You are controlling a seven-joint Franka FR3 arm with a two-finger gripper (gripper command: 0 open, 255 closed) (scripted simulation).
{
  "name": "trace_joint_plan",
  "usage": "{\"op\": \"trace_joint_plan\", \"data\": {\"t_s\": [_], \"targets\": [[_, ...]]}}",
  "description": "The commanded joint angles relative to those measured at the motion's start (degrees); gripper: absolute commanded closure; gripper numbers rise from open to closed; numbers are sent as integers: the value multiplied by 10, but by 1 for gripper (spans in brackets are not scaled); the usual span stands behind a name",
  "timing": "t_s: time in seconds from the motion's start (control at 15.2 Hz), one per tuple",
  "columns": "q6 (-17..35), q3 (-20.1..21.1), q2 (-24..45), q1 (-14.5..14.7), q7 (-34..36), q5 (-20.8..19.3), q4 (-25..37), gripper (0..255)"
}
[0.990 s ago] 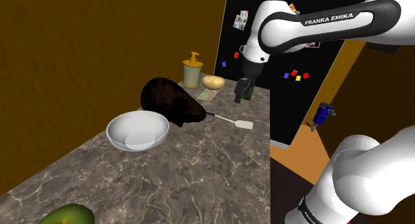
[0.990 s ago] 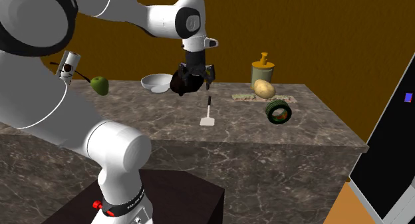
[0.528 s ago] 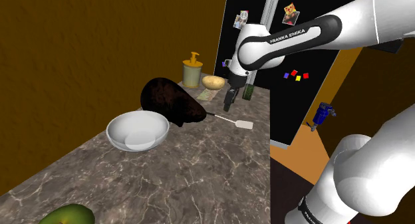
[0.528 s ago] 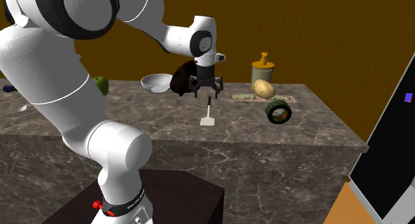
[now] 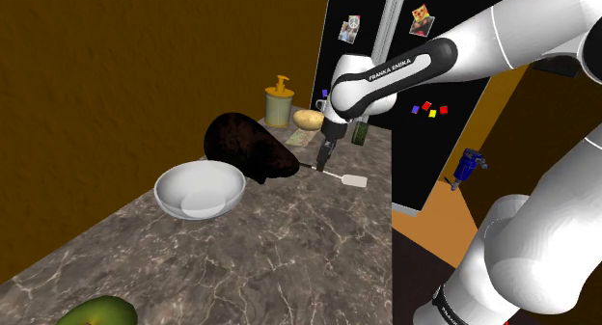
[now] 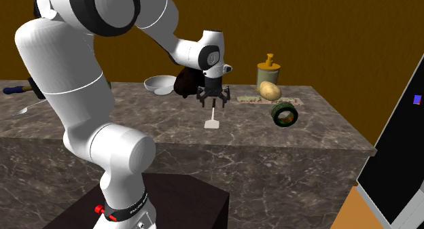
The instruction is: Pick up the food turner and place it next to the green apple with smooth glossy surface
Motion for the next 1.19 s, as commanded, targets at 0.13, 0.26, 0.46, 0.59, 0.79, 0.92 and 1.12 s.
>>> {"op": "trace_joint_plan", "data": {"t_s": [0.13, 0.26, 0.46, 0.59, 0.79, 0.92, 1.12], "targets": [[23, -1, 11, 1, -3, 3, -12, 0], [23, -1, 11, 1, -3, 3, -11, 0], [23, -1, 11, 1, -3, 3, -11, 0], [23, -1, 11, 1, -3, 3, -11, 255], [23, -1, 11, 1, -3, 3, -11, 255], [23, -1, 11, 1, -3, 3, -11, 255], [23, -1, 11, 1, -3, 3, -11, 255]]}}
